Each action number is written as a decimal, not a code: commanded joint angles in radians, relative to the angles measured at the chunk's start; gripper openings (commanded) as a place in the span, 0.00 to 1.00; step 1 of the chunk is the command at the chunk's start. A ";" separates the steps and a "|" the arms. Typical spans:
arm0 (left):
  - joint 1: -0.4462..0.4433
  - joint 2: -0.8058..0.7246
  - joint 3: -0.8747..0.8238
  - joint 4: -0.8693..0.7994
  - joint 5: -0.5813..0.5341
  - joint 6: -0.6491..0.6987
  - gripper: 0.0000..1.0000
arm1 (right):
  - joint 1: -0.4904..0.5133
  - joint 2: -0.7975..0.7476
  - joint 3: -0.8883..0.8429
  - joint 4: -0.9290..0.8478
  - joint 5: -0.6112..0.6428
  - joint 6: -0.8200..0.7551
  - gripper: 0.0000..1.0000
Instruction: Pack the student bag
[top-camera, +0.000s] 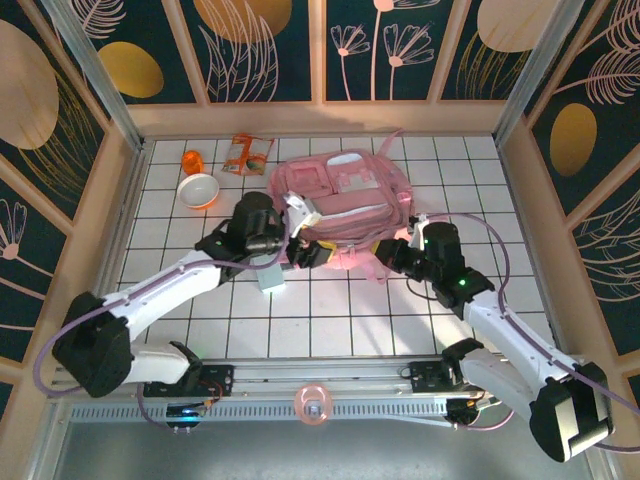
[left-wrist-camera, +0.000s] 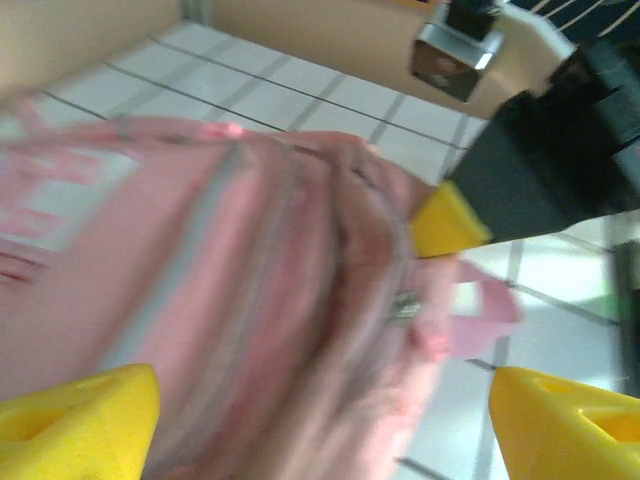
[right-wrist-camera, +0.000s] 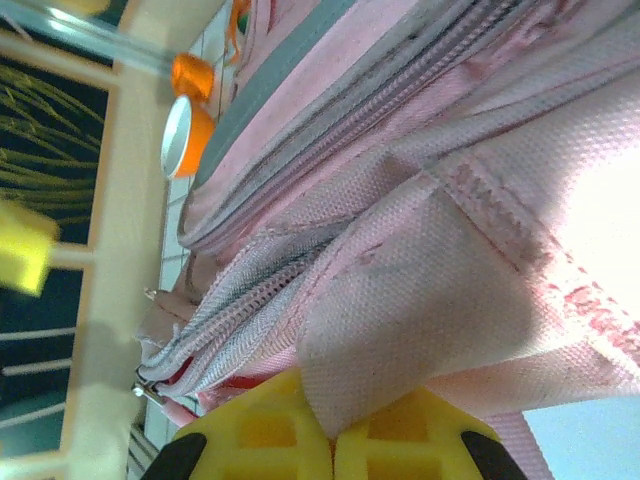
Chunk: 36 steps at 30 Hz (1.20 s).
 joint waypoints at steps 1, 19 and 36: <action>0.002 -0.011 -0.049 -0.041 -0.051 0.256 0.87 | -0.012 -0.023 0.075 -0.045 -0.148 -0.167 0.00; 0.001 0.224 0.006 0.052 0.077 0.506 0.68 | -0.069 0.031 0.122 -0.112 -0.239 -0.281 0.00; 0.000 0.198 0.006 0.102 0.084 0.344 0.00 | -0.009 -0.071 0.292 -0.509 0.294 -0.227 0.43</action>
